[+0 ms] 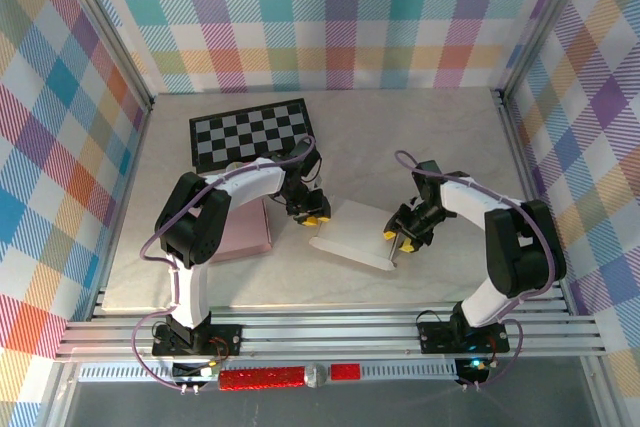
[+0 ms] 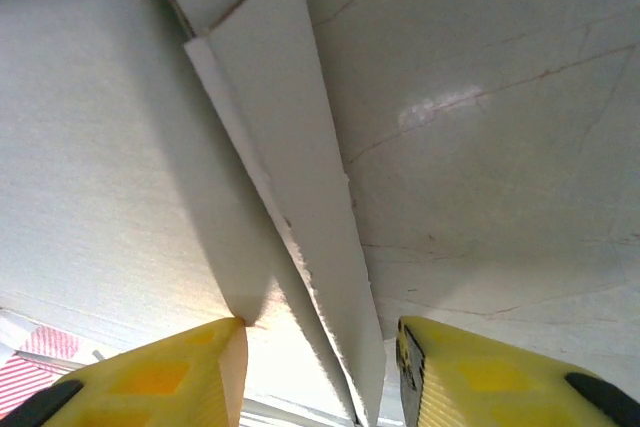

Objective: Fold the paper box

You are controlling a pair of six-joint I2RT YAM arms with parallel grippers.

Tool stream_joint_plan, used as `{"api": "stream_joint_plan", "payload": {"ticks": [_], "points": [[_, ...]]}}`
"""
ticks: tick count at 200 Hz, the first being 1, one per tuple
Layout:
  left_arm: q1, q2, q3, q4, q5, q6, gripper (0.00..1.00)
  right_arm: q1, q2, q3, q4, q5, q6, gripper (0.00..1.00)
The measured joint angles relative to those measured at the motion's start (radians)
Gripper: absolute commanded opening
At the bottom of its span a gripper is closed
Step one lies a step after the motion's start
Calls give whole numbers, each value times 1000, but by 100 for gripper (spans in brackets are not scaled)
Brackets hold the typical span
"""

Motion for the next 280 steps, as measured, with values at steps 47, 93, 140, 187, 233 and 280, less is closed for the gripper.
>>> {"api": "stream_joint_plan", "payload": {"ticks": [47,93,140,187,233,280], "points": [[-3,-12,-22,29,0,-1,31,6,0,-5,24,-5,-19,35],[-3,-47,-81,97,1,-21,31,7,17,0,57,-38,-19,27],[30,-67,-105,116,-15,-34,30,8,124,117,26,-58,-59,23],[57,-97,-134,124,-53,-34,28,10,236,267,11,-57,-151,21],[74,-122,-173,146,-60,-35,26,13,286,340,8,-57,-221,19],[93,-138,-202,192,-48,-34,19,13,286,340,8,-57,-255,21]]}}
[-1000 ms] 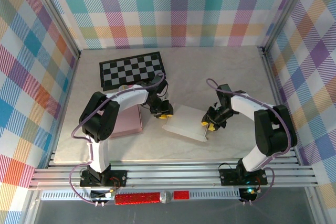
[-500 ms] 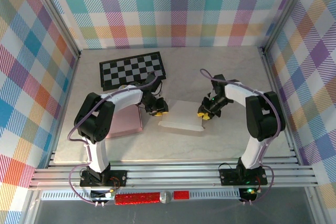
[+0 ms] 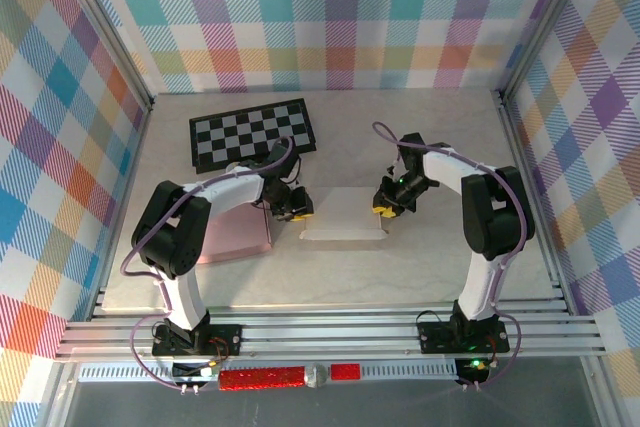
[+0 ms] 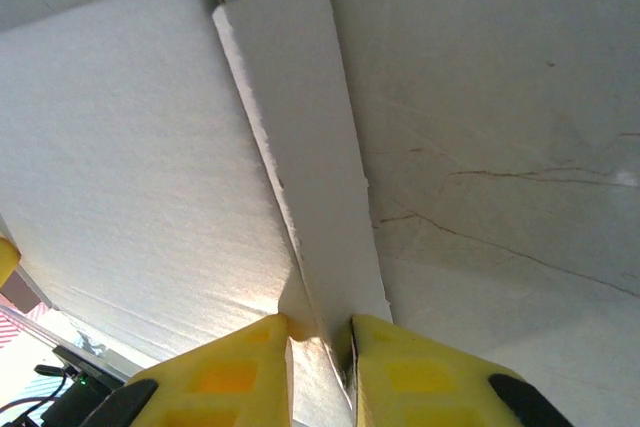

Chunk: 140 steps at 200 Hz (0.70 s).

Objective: Fold the paper box

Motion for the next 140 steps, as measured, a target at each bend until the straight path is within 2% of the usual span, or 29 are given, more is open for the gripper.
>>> {"api": "stream_joint_plan", "payload": {"ticks": [39,88,140], "points": [[4,0,0,14,6,0,17,-2,0,0,0,0,-8,30],[6,0,-6,18,14,5,13,-38,-5,-13,35,-9,-18,60],[11,-2,-18,41,24,9,10,-65,-6,-55,95,-65,-34,70]]}}
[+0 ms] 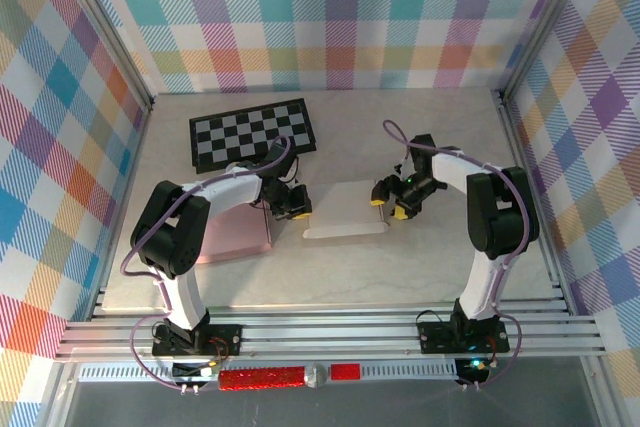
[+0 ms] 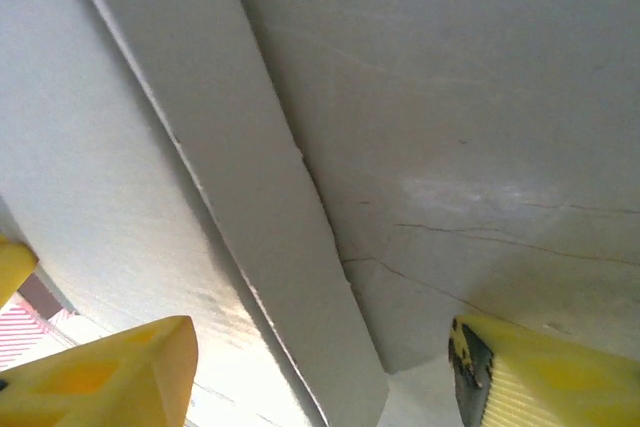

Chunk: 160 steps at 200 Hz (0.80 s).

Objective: Fold the paper box

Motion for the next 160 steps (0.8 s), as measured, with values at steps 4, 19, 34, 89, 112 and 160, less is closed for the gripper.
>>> {"api": "stream_joint_plan", "payload": {"ticks": [4,19,34,89,112,160], "points": [[1,0,-1,0,2,1,10,-1,0,-2,5,-6,0,71],[4,0,-4,5,7,4,9,-4,0,-8,28,-36,-7,73],[8,-2,-11,15,14,8,8,-8,0,-8,49,-66,-21,74],[20,-12,-37,48,36,18,4,-23,1,-7,62,-109,-69,77],[24,-18,-51,64,43,18,3,-29,1,-7,58,-119,-92,79],[48,-34,-97,111,76,24,3,-34,11,-2,56,-172,-127,81]]}}
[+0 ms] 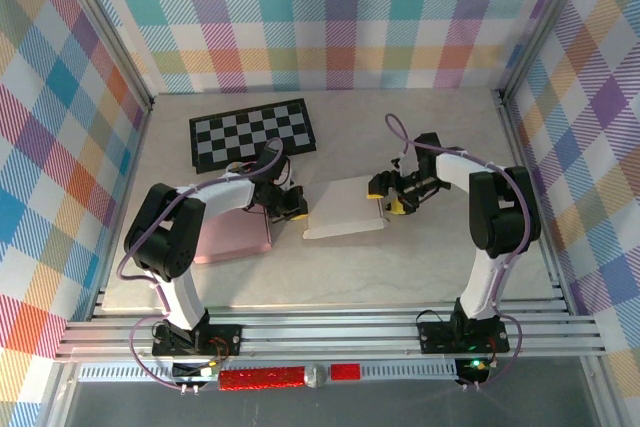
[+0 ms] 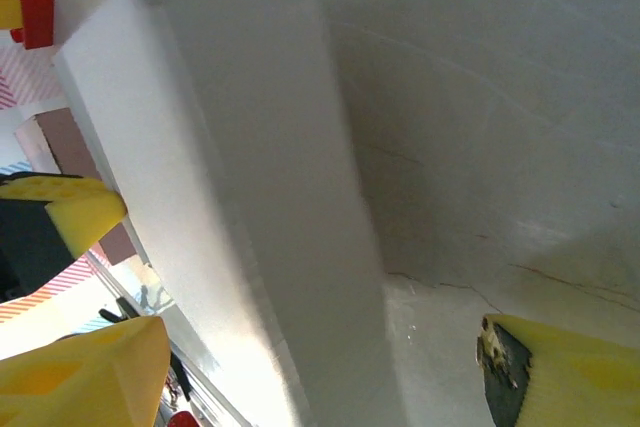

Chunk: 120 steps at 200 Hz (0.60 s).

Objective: Fold the paper box

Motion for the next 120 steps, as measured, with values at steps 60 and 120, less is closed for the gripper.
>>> {"api": "stream_joint_plan", "payload": {"ticks": [60,120], "points": [[21,-2,-19,23,36,14,3,1,26,0,50,-117,16,76],[23,-1,-18,21,38,16,5,19,26,-61,229,-244,158,56]]}}
